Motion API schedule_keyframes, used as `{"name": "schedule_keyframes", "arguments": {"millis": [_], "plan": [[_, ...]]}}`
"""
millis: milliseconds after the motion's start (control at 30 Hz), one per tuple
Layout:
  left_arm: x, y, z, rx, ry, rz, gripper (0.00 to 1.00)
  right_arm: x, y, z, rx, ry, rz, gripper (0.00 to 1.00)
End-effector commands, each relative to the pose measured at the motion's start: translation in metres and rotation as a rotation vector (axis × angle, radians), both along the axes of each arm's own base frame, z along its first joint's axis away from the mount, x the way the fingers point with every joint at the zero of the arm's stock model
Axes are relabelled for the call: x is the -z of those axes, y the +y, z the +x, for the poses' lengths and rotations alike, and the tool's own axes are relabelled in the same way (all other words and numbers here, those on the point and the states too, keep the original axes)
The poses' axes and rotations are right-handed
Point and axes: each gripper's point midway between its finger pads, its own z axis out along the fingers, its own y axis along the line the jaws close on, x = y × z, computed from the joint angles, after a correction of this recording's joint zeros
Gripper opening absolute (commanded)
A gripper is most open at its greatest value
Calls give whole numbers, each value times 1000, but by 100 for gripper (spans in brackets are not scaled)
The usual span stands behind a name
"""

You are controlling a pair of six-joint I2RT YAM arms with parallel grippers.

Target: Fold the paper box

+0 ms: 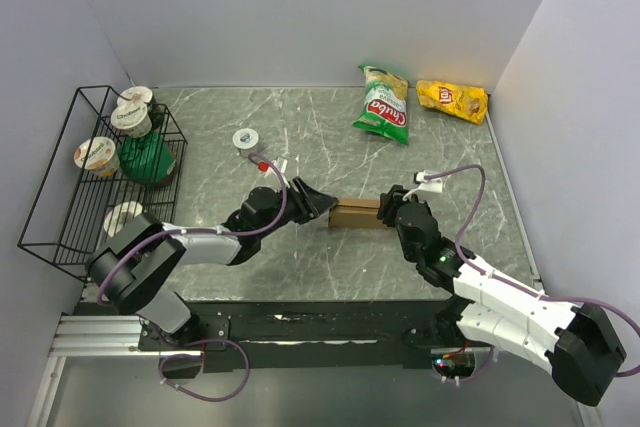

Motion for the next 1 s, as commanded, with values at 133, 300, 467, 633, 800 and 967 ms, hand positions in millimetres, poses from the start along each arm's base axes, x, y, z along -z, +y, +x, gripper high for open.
{"name": "schedule_keyframes", "arguments": {"millis": [133,300,467,633,800,967], "plan": [[86,19,-19,20,104,203,5,57,-12,-20,-4,179,-108,50],[95,21,-23,24,87,224,1,65,-8,-23,-8,193,-61,51],[103,24,-24,18,79,240,1,73,-9,-27,8,208,-21,52],[113,26,-27,7,79,273,1,78,-11,-32,24,223,7,54],[121,26,-32,10,67,311,1,88,-14,-37,55,243,56,55],[130,28,-33,-13,43,372,1,98,-15,-43,81,270,120,56]]}}
